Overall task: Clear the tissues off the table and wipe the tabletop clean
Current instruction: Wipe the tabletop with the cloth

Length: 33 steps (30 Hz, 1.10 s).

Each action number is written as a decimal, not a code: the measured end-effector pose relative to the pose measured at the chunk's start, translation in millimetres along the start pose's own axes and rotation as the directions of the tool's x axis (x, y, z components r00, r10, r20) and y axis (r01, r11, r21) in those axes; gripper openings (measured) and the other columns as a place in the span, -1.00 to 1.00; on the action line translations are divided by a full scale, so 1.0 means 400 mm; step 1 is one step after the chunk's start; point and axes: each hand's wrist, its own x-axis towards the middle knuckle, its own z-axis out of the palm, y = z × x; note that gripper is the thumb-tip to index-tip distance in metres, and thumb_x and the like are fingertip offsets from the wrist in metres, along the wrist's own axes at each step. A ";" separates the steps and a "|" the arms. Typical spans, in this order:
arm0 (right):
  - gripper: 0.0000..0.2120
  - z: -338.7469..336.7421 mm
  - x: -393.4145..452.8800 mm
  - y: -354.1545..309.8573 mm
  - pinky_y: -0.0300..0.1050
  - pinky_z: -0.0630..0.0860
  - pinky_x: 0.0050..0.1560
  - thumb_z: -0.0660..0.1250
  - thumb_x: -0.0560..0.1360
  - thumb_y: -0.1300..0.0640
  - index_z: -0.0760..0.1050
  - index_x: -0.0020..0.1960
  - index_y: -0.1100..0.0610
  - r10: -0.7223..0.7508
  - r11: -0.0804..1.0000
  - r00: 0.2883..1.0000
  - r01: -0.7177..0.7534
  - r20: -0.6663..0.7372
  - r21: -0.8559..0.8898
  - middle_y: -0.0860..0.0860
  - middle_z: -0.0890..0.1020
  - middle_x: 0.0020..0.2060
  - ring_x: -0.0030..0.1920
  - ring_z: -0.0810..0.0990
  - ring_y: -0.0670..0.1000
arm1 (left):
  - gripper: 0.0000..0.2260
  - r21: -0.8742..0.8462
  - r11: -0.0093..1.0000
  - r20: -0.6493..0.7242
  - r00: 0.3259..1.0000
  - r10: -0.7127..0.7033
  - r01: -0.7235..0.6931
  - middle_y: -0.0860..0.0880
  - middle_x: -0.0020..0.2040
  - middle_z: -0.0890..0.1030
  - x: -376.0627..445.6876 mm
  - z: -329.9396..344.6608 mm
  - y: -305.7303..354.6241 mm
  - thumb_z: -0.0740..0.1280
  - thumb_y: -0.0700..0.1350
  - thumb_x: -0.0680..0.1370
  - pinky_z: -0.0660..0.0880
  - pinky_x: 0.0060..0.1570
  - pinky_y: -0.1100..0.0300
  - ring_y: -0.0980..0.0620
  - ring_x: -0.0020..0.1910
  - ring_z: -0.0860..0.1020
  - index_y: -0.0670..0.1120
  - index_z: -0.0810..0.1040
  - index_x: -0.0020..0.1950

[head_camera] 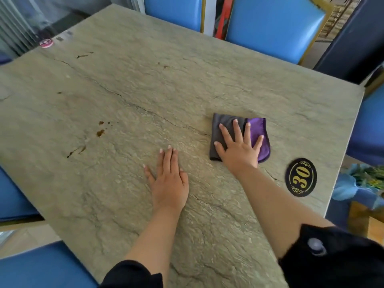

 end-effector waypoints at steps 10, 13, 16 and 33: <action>-0.55 0.000 -0.156 0.068 0.00 -0.12 0.56 0.05 0.64 -0.08 0.20 0.52 -0.10 -0.473 0.788 0.878 0.460 -0.076 0.408 -0.13 0.15 0.54 0.53 -0.06 -0.14 | -0.59 -0.559 0.819 -0.117 0.965 -0.233 0.130 -0.07 0.43 0.39 0.030 -0.055 0.056 0.24 -0.26 0.50 0.09 0.49 -0.15 -0.07 0.46 0.29 -0.09 0.45 0.36; -0.60 -0.031 -0.130 0.147 -0.06 -0.13 0.55 0.11 0.64 0.18 0.33 0.47 0.01 -0.087 0.823 0.973 0.192 -0.214 0.535 -0.03 0.27 0.51 0.55 0.03 -0.08 | -0.64 -0.453 0.878 -0.220 0.974 0.058 -0.155 -0.12 0.38 0.42 0.000 -0.054 0.177 0.23 -0.19 0.55 0.33 0.38 0.03 -0.11 0.38 0.37 -0.14 0.47 0.35; -0.60 -0.039 -0.109 0.226 0.12 -0.20 0.54 0.10 0.61 0.20 0.37 0.43 0.02 0.175 0.911 0.961 -0.077 -0.213 0.405 0.04 0.29 0.50 0.56 0.02 0.08 | -0.38 -0.156 0.965 -0.039 0.978 0.207 -0.210 -0.23 0.56 0.14 -0.035 0.006 0.288 0.01 0.21 0.60 -0.03 0.50 -0.15 -0.22 0.55 0.08 -0.12 0.17 0.55; -0.45 -0.036 0.072 0.300 0.16 -0.30 0.51 -0.21 0.63 0.00 -0.31 0.56 0.06 0.394 0.910 0.909 -0.365 -0.136 0.199 -0.04 -0.28 0.55 0.53 -0.37 0.06 | -0.50 0.022 0.682 0.143 0.677 0.722 -0.731 0.19 0.59 -0.11 0.512 0.045 0.629 -0.05 0.33 0.55 -0.24 0.38 -0.41 0.08 0.57 -0.15 0.38 -0.04 0.50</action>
